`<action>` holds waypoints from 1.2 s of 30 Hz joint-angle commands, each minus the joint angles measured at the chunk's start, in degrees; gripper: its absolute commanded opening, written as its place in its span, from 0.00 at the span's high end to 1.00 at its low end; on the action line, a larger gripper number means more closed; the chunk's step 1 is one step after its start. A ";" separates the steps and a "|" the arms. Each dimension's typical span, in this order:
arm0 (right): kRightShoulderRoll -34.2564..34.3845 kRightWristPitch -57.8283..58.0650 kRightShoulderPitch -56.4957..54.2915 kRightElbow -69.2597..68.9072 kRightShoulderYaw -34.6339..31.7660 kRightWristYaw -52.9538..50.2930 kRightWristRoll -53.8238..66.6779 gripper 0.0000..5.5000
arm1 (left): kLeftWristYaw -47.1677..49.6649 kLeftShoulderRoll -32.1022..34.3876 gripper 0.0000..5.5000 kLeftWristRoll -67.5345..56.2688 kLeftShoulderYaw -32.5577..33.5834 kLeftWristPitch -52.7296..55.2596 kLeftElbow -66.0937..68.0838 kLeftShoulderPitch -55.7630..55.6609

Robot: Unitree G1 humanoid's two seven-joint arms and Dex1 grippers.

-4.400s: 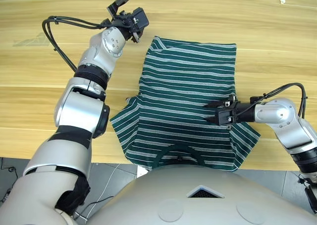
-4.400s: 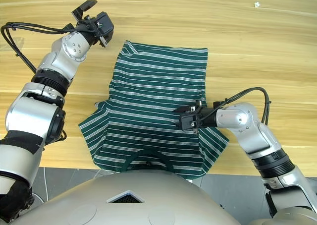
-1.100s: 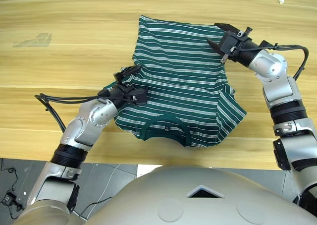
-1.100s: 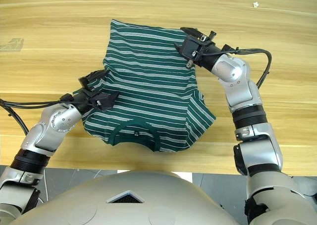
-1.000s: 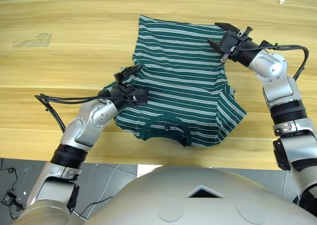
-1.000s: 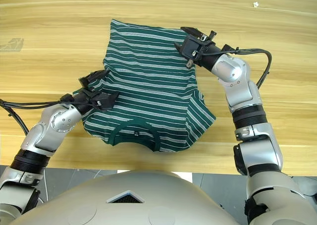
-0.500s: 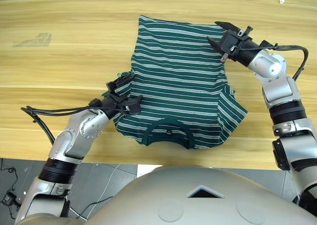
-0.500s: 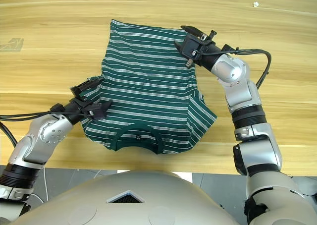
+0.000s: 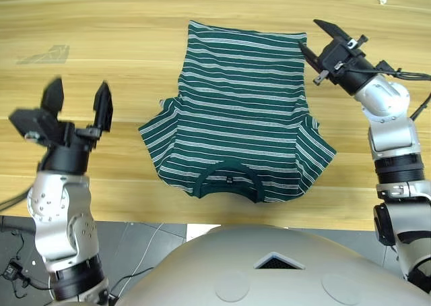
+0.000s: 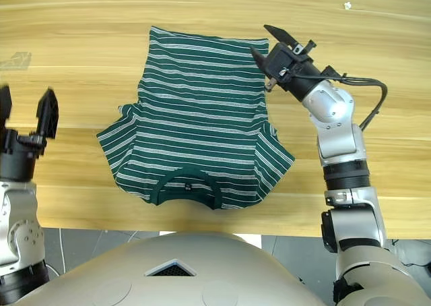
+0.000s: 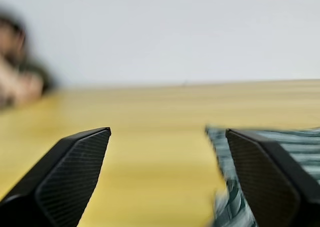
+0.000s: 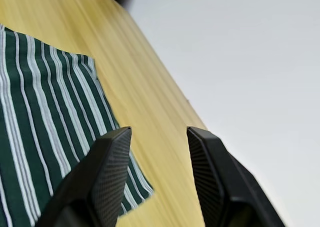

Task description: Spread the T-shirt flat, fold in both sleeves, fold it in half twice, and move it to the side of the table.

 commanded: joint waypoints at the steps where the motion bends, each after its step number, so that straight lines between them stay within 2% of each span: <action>1: -0.66 2.53 2.42 -4.24 -1.61 0.09 1.08 0.63 | 3.77 -6.26 0.22 -5.78 -2.23 7.42 2.10 2.12; 4: -0.62 3.21 2.92 -5.58 -1.68 0.43 1.17 0.63 | 7.29 -7.63 0.22 -2.03 -4.26 10.54 4.69 1.13; 9: -0.10 3.70 3.05 -6.20 -1.34 0.56 1.10 0.63 | 7.08 -7.25 0.22 2.62 -7.86 12.17 7.59 -2.27; 15: -0.07 3.78 3.30 -6.25 -1.01 0.91 1.11 0.62 | 4.79 -6.95 0.41 5.26 -10.84 13.07 7.16 -2.99; 32: 0.37 3.84 3.39 -4.92 -0.03 1.08 0.66 0.62 | 6.99 -9.06 0.92 6.69 -8.02 13.49 10.05 -5.50; 36: 0.62 3.84 3.33 -4.42 0.20 0.84 0.62 0.62 | 6.78 -9.17 1.00 7.10 -7.90 13.27 10.54 -5.83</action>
